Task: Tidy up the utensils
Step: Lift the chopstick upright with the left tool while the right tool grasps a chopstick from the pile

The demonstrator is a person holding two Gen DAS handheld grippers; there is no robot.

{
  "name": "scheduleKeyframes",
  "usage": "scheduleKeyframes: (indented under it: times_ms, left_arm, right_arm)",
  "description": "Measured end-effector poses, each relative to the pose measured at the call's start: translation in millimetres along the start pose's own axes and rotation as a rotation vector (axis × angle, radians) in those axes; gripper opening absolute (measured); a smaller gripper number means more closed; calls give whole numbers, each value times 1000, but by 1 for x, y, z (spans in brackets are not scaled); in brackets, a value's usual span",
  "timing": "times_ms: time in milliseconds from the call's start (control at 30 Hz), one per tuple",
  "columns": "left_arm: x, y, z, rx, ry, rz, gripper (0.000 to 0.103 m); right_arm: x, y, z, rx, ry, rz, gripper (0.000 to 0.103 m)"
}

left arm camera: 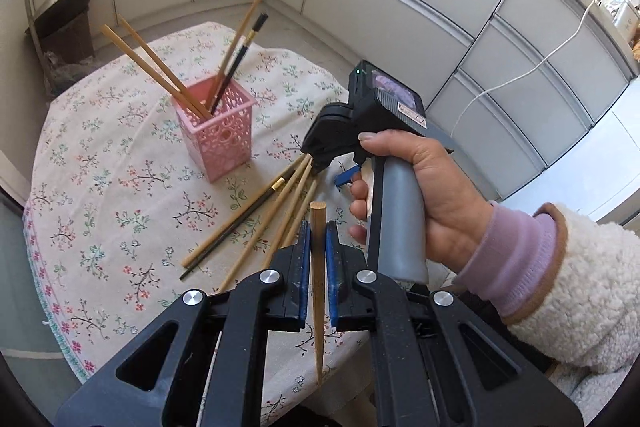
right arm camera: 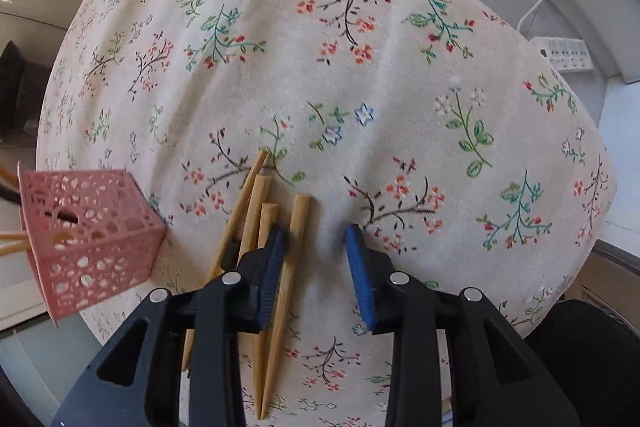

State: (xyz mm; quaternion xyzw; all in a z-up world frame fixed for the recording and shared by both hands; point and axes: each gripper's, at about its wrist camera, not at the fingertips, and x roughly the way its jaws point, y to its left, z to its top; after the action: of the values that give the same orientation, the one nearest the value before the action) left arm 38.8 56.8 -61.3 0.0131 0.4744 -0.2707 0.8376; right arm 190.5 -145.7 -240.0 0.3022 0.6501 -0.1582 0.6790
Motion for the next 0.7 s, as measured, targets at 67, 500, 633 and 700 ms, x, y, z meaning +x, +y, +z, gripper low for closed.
scheduleKeyframes:
  times_ms: [67,500,633,700]
  left_arm:
    - [-8,2,0,-9,-19,-3,7]
    - [-39,-2,15,-97,-142,36,7]
    - [-39,-7,20,-112,-162,86,7]
    - [-38,-10,22,-120,-164,100,7]
  right_arm:
    - [-4,-2,8,-11,-19,7,12]
    - [-85,-52,-7,-129,-233,255,8]
    - [-121,-60,-29,-211,-302,303,8]
    - [-140,-63,-39,-259,-345,319,8]
